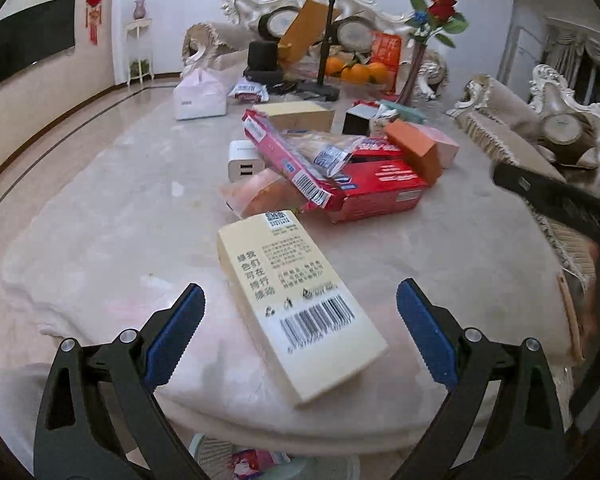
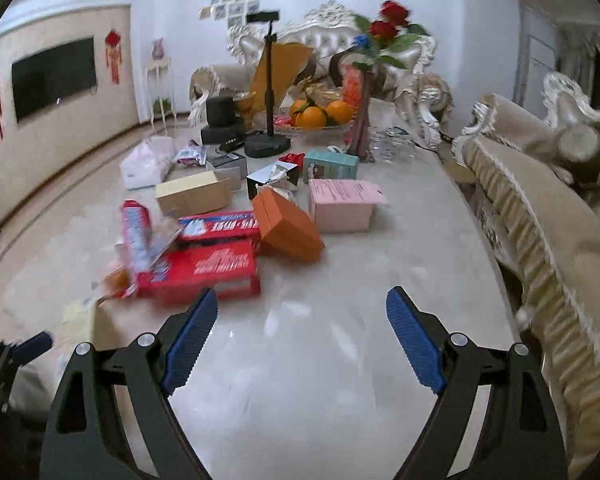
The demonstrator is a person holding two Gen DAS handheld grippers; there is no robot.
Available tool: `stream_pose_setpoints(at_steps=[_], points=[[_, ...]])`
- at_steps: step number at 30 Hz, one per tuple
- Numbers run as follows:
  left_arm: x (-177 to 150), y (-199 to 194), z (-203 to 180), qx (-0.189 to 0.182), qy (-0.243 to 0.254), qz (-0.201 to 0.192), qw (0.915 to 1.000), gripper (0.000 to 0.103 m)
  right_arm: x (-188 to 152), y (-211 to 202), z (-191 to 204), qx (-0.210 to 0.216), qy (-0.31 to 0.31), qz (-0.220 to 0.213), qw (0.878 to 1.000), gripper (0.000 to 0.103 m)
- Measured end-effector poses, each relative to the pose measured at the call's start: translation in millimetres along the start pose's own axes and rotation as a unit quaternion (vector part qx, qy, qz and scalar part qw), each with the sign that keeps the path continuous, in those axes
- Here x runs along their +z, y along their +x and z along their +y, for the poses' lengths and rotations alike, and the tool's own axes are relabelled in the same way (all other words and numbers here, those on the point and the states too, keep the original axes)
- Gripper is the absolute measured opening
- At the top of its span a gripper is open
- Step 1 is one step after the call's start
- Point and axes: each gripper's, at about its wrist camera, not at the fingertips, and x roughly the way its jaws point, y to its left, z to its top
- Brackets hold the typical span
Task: Collect trash
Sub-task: 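Grasp the cream barcode box with the left tool while the right tool grasps the orange box, then carry both boxes to the wastebasket and open both tools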
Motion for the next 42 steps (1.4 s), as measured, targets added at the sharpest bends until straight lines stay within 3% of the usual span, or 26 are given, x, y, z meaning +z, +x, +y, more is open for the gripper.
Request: stream_pose_setpoints(at_steps=[6,14,16,18,19,26,31,33,35,37,42], points=[[-1,17,6,0.020,-0.017,0.014,0.9995,0.094,28,60,20,-0.022,-0.105,0.035,0.994,0.082],[-4,34,8,0.031,-0.018,0.029,0.9989,0.094,36,99,24,-0.042,-0.143,0.046,0.988,0.080],[-3,36,7,0.039,-0.013,0.025,0.9989,0.094,38,103,21,-0.041,-0.146,0.048,0.987,0.072],[-3,38,7,0.046,-0.006,0.023,0.9987,0.094,36,108,16,-0.032,-0.140,0.057,0.988,0.052],[-3,38,6,0.049,-0.002,0.020,0.9986,0.094,34,113,14,-0.029,-0.137,0.063,0.988,0.048],[-1,40,6,0.041,0.002,0.014,0.9991,0.094,33,124,8,0.004,-0.128,0.059,0.990,0.047],[1,39,15,0.012,0.000,0.005,0.9999,0.093,34,121,5,0.011,-0.101,0.064,0.993,0.035],[1,38,18,0.011,0.013,0.004,0.9998,0.076,33,115,3,0.008,-0.076,0.062,0.995,0.028],[3,36,30,0.002,0.010,-0.002,0.9999,0.046,32,106,-2,0.022,-0.036,0.057,0.997,0.028],[7,37,44,-0.034,-0.003,0.002,0.9994,0.046,29,94,-7,0.043,0.003,0.051,0.998,0.028],[8,34,60,-0.064,0.006,0.003,0.9979,0.046,13,67,-15,0.082,0.072,0.041,0.993,0.028]])
